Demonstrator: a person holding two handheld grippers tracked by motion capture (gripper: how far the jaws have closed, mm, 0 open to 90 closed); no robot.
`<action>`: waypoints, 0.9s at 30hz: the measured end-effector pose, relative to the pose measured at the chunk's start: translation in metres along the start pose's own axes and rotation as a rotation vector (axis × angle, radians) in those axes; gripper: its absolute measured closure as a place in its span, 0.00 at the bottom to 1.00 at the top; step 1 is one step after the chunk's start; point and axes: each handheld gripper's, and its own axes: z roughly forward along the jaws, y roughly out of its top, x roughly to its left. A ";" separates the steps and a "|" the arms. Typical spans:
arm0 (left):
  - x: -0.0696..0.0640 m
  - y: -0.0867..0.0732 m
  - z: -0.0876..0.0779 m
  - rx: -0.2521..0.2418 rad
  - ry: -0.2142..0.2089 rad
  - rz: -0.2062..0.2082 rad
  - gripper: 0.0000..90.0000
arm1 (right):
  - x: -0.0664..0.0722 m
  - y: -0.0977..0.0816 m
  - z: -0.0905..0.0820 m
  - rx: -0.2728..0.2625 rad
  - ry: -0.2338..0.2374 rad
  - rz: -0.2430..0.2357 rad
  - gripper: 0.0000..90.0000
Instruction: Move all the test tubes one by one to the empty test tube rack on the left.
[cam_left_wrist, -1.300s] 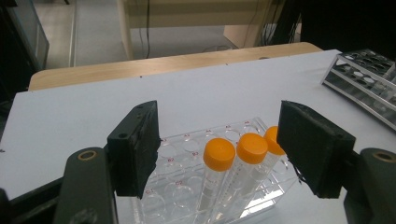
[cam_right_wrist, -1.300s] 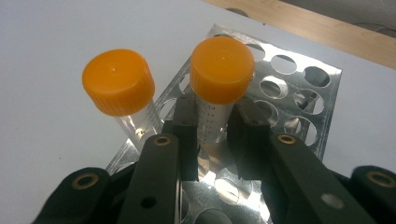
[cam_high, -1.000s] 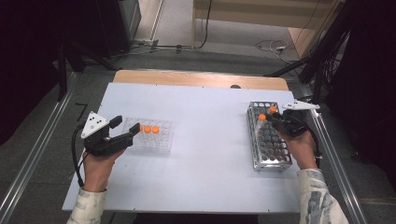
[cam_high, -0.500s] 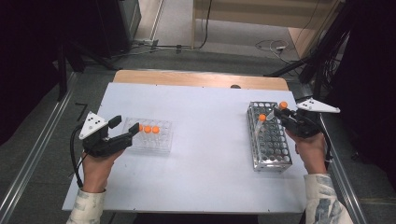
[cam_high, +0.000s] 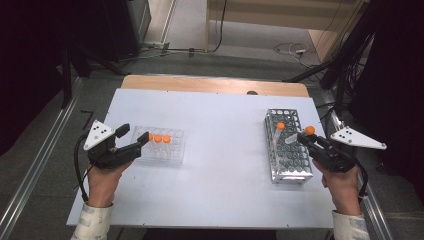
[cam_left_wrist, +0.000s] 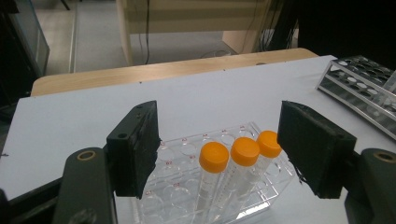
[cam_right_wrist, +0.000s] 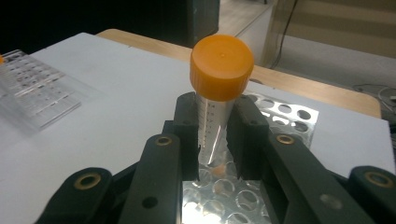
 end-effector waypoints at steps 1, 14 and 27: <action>0.000 0.000 0.000 0.000 0.001 0.002 0.32 | 0.002 -0.001 -0.001 0.000 0.007 0.001 0.80; -0.007 0.000 0.000 0.007 -0.023 0.007 0.31 | 0.033 -0.007 0.018 0.031 0.129 -0.024 0.80; -0.021 0.003 -0.001 -0.003 -0.081 0.017 0.30 | 0.080 -0.005 0.052 0.081 0.251 -0.096 0.80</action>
